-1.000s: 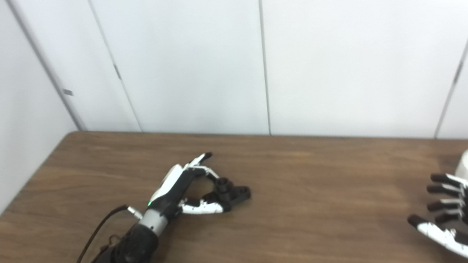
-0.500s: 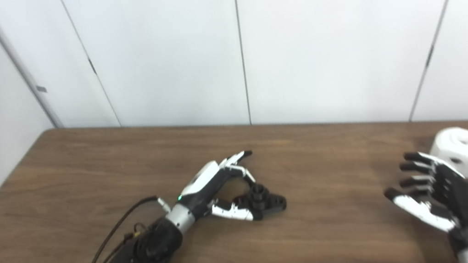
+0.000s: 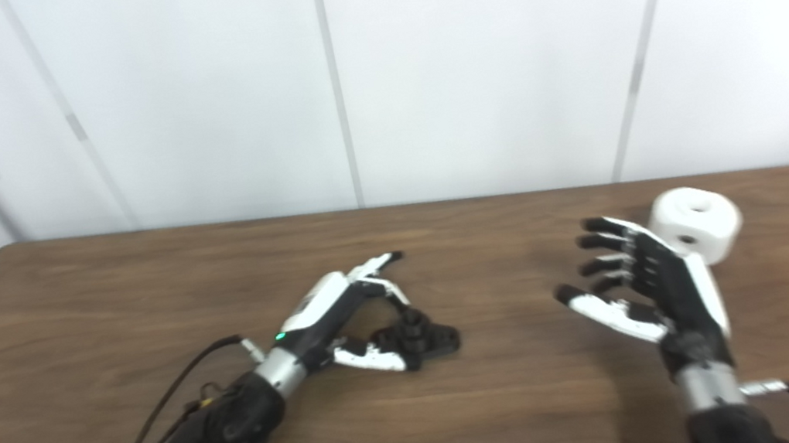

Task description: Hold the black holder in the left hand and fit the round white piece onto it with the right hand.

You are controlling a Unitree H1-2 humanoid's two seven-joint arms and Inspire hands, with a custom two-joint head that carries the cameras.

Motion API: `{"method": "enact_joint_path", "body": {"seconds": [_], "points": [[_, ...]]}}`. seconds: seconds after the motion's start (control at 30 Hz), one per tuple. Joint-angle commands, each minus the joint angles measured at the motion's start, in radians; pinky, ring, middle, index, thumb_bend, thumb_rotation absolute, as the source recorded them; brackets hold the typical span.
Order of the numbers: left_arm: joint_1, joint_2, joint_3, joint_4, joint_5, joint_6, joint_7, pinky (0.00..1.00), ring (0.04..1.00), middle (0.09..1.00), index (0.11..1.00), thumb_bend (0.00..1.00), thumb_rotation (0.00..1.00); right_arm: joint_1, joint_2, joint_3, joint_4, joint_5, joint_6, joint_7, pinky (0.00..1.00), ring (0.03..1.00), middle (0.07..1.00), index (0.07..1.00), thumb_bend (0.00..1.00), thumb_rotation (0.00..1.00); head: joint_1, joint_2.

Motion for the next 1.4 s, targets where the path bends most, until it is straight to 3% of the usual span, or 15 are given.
{"method": "enact_joint_path", "body": {"seconds": [0.0,0.03,0.13,0.27,0.43,0.6,0.7,0.97,1.17,1.37], "points": [[0.092,-0.021,-0.057,0.064,0.047,0.024,-0.077,1.00,1.000,0.987,0.481,0.52,0.06,-0.059,-0.018,0.020,-0.062,-0.040,0.017,0.015,0.47,0.594,0.710,0.744,0.59,0.27,-0.001,0.000],[0.092,-0.013,-0.054,0.062,0.045,0.023,-0.080,1.00,1.000,0.988,0.481,0.52,0.06,-0.076,-0.033,0.039,-0.074,-0.080,0.038,0.027,0.47,0.594,0.712,0.746,0.58,0.27,-0.076,-0.014],[0.090,0.003,-0.044,0.068,0.032,0.007,-0.083,1.00,1.000,0.984,0.482,0.52,0.06,-0.133,-0.083,0.097,-0.095,-0.215,0.099,0.057,0.45,0.584,0.714,0.735,0.60,0.23,-0.171,-0.038],[0.084,0.023,-0.030,0.099,0.019,-0.042,-0.078,1.00,1.000,0.973,0.482,0.52,0.06,-0.235,-0.173,0.201,-0.138,-0.475,0.243,0.155,0.51,0.647,0.771,0.741,0.71,0.22,-0.318,-0.092],[0.078,0.034,-0.019,0.131,0.011,-0.080,-0.085,1.00,1.000,0.971,0.482,0.52,0.06,-0.347,-0.259,0.281,-0.151,-0.697,0.363,0.303,0.55,0.711,0.800,0.754,0.75,0.22,-0.391,-0.124],[0.077,0.038,-0.021,0.152,0.020,-0.098,-0.072,1.00,1.000,0.965,0.482,0.52,0.06,-0.470,-0.363,0.307,-0.130,-0.857,0.384,0.501,0.63,0.791,0.843,0.778,0.79,0.23,-0.425,-0.149],[0.082,0.043,-0.015,0.144,0.016,-0.094,-0.079,1.00,1.000,0.962,0.482,0.52,0.05,-0.541,-0.451,0.312,-0.095,-0.898,0.364,0.617,0.62,0.815,0.860,0.785,0.83,0.27,-0.446,-0.164],[0.084,0.056,-0.017,0.154,0.006,-0.098,-0.081,1.00,1.000,0.959,0.482,0.52,0.05,-0.680,-0.613,0.329,0.019,-0.974,0.363,0.900,0.82,0.928,0.928,0.831,0.94,0.32,-0.480,-0.185],[0.087,0.059,-0.014,0.154,-0.004,-0.097,-0.092,1.00,1.000,0.955,0.482,0.52,0.05,-0.699,-0.661,0.308,0.095,-0.981,0.351,0.934,0.84,0.969,0.964,0.853,1.00,0.40,-0.482,-0.191],[0.089,0.059,-0.014,0.151,-0.009,-0.099,-0.094,1.00,1.000,0.957,0.483,0.52,0.05,-0.714,-0.678,0.309,0.161,-0.996,0.374,0.998,0.99,0.999,0.995,0.902,1.00,0.43,-0.478,-0.195]]}}
